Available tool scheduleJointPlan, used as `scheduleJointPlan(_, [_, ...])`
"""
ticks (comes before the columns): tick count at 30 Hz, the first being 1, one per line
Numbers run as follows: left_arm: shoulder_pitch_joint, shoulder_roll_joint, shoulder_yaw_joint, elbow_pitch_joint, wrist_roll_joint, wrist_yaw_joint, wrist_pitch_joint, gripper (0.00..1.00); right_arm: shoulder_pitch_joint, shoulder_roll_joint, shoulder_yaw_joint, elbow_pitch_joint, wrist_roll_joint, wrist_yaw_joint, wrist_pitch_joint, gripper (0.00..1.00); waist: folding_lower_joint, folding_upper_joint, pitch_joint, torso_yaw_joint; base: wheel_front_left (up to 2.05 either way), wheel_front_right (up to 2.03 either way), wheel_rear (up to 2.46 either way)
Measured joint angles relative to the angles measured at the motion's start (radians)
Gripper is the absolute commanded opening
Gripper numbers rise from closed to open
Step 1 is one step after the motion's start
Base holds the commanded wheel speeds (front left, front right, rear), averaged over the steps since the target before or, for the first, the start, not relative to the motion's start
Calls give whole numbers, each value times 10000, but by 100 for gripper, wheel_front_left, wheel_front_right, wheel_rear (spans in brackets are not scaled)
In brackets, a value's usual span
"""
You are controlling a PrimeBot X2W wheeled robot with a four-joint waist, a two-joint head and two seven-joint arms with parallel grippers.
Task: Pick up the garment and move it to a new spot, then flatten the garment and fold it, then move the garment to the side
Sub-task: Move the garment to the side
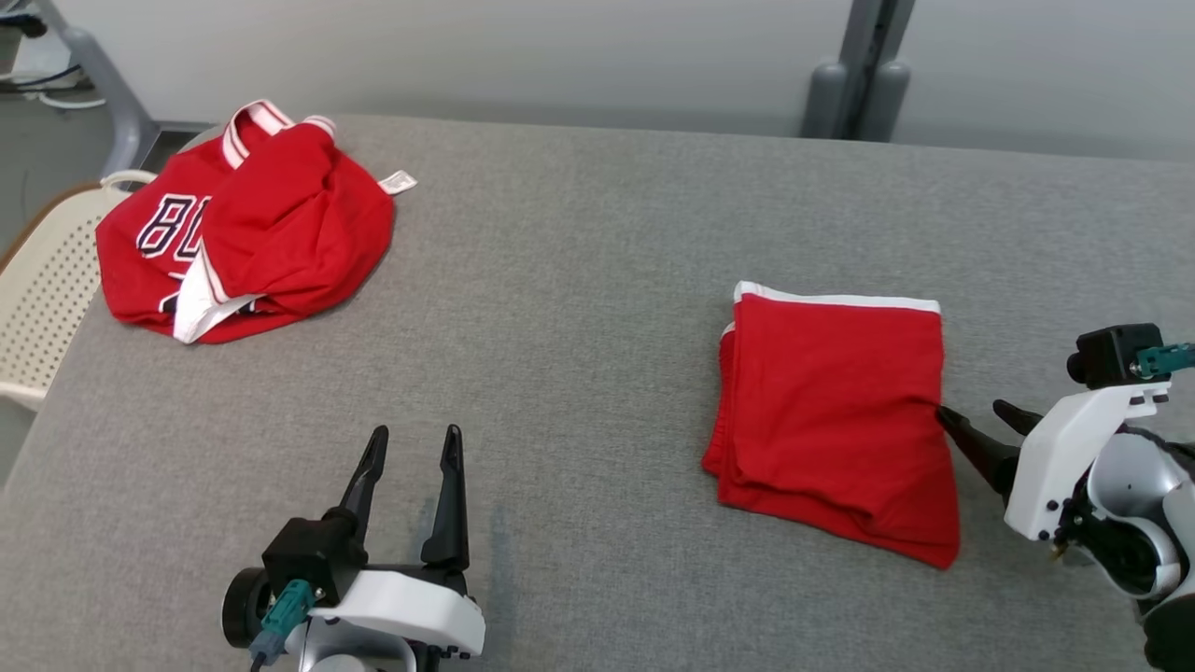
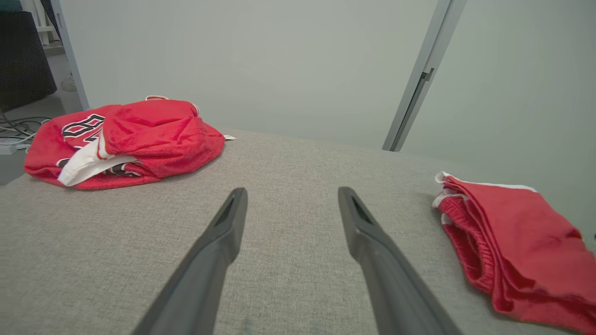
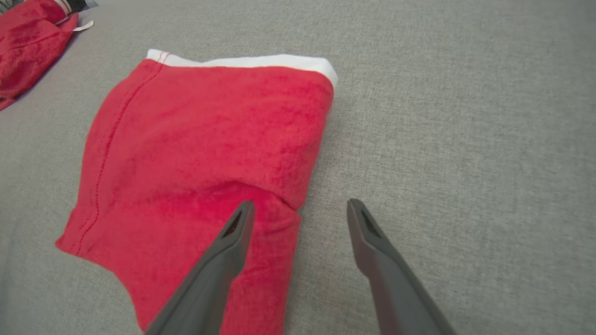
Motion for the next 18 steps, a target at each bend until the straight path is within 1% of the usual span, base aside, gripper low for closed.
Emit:
scheduleJointPlan(6, [-134, 2, -31, -23, -29, 21, 0, 100, -573, -299, 479, 825, 755, 0, 276, 100, 0, 0, 355, 388, 0, 0, 0])
scheduleJointPlan(11, [-278, -2, -31, -69, -27, 46, 0, 100, -1036, -408, 1231, 1174, 1413, 0, 527, 100, 0, 0, 602, 565, 0, 0, 0])
scheduleJointPlan(12, [-280, 0, -29, -77, -27, 46, 0, 100, -1103, -433, 1323, 1221, 1498, 0, 523, 87, 0, 0, 632, 573, 0, 0, 0])
scheduleJointPlan(13, [-284, 0, -27, -86, -29, 46, 0, 100, -1169, -466, 1438, 1267, 1578, 0, 502, 87, 0, 0, 657, 578, 0, 0, 0])
scheduleJointPlan(14, [-291, 0, -27, -94, -29, 48, 0, 100, -1234, -497, 1538, 1312, 1657, 0, 472, 49, 0, 0, 678, 577, 0, 0, 0])
scheduleJointPlan(15, [-295, -2, -29, -102, -29, 50, 0, 100, -1286, -537, 1653, 1327, 1707, 0, 431, 42, -1, 0, 697, 574, 0, 0, 0])
scheduleJointPlan(16, [-296, 0, -29, -104, -29, 58, 0, 100, -1335, -575, 1806, 1336, 1739, 0, 387, 29, 0, 0, 713, 565, 0, 0, 0])
scheduleJointPlan(17, [-296, 0, -29, -105, -29, 59, 0, 100, -1383, -612, 1946, 1335, 1751, 0, 284, 0, 0, 0, 728, 550, 0, 0, 0])
scheduleJointPlan(18, [-299, 0, -29, -111, -29, 63, 0, 100, -1434, -660, 2033, 1358, 1753, 2, 138, 0, 0, 0, 744, 530, 0, 0, 0])
